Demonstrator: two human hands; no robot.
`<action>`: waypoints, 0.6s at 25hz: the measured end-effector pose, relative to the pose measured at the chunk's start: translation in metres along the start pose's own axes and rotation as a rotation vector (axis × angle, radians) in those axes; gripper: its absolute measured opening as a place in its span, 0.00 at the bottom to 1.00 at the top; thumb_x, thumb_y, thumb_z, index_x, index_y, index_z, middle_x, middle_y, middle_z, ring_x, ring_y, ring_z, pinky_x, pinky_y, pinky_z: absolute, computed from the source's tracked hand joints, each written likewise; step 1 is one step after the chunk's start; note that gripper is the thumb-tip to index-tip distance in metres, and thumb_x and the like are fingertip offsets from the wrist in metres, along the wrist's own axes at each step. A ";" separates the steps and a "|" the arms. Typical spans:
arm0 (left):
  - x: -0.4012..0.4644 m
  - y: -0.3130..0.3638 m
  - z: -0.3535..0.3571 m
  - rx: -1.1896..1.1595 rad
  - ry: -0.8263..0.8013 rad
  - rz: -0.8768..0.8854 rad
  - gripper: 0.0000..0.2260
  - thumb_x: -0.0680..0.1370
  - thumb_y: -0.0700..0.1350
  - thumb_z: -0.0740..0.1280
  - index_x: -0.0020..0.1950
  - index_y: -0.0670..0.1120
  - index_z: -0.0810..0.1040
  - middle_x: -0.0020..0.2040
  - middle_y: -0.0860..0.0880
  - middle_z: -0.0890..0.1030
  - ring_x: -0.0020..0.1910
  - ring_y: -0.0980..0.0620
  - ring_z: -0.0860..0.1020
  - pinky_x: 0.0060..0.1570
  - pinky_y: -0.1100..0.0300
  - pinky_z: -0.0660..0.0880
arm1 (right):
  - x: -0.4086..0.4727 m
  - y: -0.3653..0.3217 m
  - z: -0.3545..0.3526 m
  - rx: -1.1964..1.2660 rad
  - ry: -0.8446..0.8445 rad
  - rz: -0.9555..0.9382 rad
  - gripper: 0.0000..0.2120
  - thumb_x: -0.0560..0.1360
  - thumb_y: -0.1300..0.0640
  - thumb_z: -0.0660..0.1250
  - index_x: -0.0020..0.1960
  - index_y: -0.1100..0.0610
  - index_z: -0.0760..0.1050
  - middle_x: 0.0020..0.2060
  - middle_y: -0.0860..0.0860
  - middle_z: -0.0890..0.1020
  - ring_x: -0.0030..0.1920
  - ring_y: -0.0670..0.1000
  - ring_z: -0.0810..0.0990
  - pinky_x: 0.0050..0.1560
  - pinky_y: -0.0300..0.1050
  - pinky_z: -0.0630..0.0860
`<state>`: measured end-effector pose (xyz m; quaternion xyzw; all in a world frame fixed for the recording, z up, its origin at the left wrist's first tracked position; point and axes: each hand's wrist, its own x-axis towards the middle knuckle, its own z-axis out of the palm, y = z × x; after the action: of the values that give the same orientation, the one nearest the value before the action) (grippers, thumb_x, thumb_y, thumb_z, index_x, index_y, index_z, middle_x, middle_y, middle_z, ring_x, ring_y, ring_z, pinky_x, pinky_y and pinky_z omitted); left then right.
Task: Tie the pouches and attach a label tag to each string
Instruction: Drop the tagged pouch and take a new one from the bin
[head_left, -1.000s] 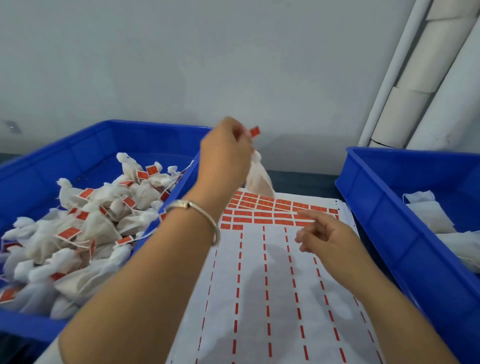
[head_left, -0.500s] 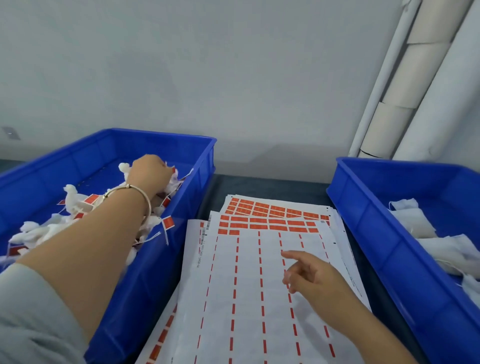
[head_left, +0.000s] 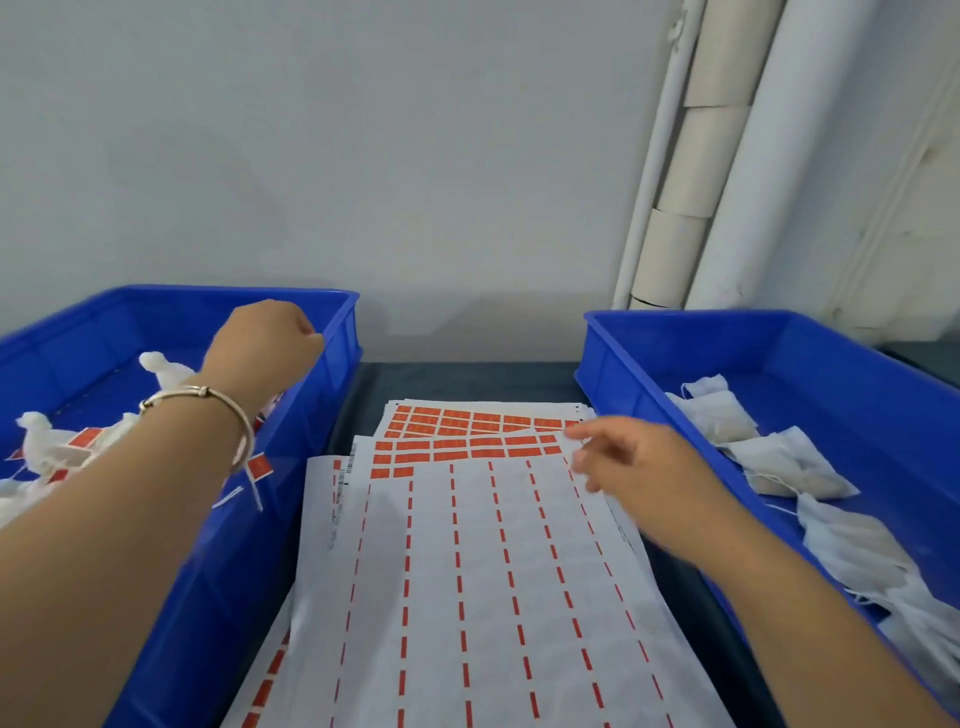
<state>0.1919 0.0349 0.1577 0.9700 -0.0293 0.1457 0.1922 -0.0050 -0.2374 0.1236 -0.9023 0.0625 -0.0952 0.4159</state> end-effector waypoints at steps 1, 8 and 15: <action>-0.009 0.014 0.003 -0.022 0.010 0.035 0.10 0.76 0.43 0.60 0.39 0.41 0.77 0.36 0.41 0.79 0.32 0.46 0.73 0.31 0.57 0.71 | 0.000 -0.001 -0.015 0.021 0.048 0.007 0.09 0.78 0.55 0.64 0.48 0.40 0.74 0.40 0.40 0.81 0.38 0.38 0.80 0.34 0.30 0.73; -0.122 0.065 0.093 -0.269 -0.238 0.201 0.08 0.77 0.50 0.65 0.55 0.54 0.78 0.50 0.55 0.79 0.39 0.61 0.76 0.36 0.69 0.73 | 0.033 0.074 -0.122 -0.242 0.265 0.311 0.13 0.77 0.66 0.59 0.47 0.52 0.78 0.47 0.50 0.83 0.44 0.49 0.80 0.44 0.42 0.74; -0.196 0.058 0.170 -0.194 -0.295 0.331 0.16 0.78 0.58 0.58 0.64 0.58 0.73 0.68 0.62 0.69 0.66 0.60 0.66 0.66 0.65 0.57 | 0.053 0.190 -0.116 -0.853 -0.193 0.505 0.13 0.77 0.52 0.63 0.60 0.54 0.74 0.60 0.54 0.77 0.57 0.54 0.76 0.54 0.45 0.71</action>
<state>0.0440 -0.0830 -0.0292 0.9399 -0.2293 0.0283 0.2514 0.0138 -0.4559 0.0593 -0.9532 0.2736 0.1264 0.0240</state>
